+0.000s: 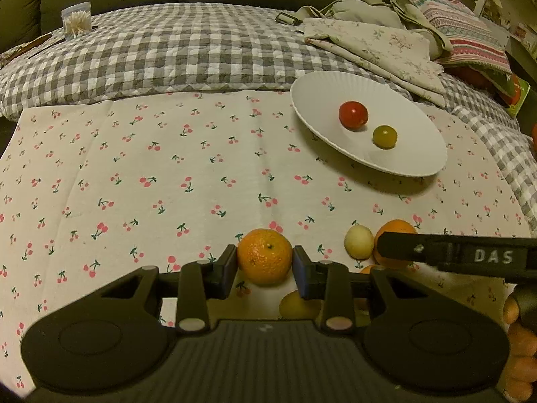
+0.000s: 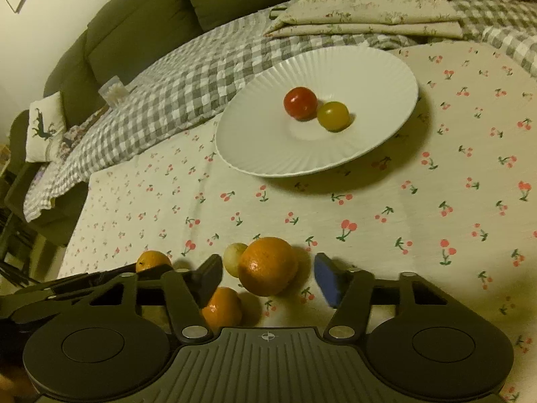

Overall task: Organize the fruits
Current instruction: 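Grasp the small mandarin with the left tool while the right tool grasps the large orange, then carry the mandarin and orange onto the white plate and open both tools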

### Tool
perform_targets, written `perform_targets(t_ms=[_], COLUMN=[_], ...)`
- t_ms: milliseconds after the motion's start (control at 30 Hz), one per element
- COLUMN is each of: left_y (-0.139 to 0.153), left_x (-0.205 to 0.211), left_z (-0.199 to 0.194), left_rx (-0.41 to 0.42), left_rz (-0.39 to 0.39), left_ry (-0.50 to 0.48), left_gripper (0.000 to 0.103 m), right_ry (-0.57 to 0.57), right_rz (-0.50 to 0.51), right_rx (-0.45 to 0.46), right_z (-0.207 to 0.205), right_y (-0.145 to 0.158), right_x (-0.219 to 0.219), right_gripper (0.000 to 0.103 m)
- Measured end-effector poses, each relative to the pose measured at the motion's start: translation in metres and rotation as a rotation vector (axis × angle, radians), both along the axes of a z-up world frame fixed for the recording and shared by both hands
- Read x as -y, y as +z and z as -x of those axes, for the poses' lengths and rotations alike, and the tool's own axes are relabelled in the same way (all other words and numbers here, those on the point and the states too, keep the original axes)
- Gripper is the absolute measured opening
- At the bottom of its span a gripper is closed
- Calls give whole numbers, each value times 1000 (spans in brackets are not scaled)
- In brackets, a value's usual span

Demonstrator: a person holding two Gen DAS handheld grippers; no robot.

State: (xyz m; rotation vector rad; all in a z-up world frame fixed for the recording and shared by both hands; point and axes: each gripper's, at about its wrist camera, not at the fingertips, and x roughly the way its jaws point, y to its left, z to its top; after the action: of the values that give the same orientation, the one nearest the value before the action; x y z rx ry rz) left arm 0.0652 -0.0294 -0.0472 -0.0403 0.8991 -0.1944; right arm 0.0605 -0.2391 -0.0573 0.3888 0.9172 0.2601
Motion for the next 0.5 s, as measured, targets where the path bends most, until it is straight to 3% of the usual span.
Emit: perform_targets(t_ms=[200,500], left_y=[0,1], left_x=[-1,-2], left_z=[-1,-1], left_rx=[1,6], left_rz=[2,-1], left_ry=[4,7], left_gripper=[34,34], right_ry=[4,4], right_rz=[18,44], right_rx=[3,1], right_z=[-3,-1], right_y=[-3,1], right_x=[-4,-4], right_gripper=[40,38])
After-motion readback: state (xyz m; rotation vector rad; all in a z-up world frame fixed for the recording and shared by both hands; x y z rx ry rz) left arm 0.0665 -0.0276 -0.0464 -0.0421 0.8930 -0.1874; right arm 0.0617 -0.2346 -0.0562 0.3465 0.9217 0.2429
